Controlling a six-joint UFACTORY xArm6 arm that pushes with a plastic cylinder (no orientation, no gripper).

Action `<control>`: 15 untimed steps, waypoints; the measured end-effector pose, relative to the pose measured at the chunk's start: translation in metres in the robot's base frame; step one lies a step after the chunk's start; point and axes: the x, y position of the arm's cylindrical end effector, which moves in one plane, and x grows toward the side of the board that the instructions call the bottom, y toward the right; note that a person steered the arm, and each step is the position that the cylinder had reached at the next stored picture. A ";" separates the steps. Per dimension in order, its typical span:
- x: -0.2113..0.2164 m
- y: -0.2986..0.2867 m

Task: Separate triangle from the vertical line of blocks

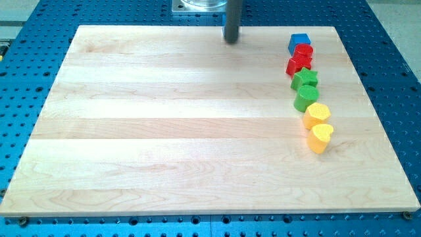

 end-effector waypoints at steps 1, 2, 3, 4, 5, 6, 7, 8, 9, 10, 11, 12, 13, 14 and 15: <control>0.016 -0.061; -0.043 -0.059; -0.059 -0.053; -0.054 0.007; -0.014 0.008; 0.009 0.055; -0.033 0.092; -0.061 0.112; -0.061 0.096; -0.061 0.091; -0.060 0.096; -0.060 0.095; -0.061 0.076; -0.061 0.071; -0.061 0.055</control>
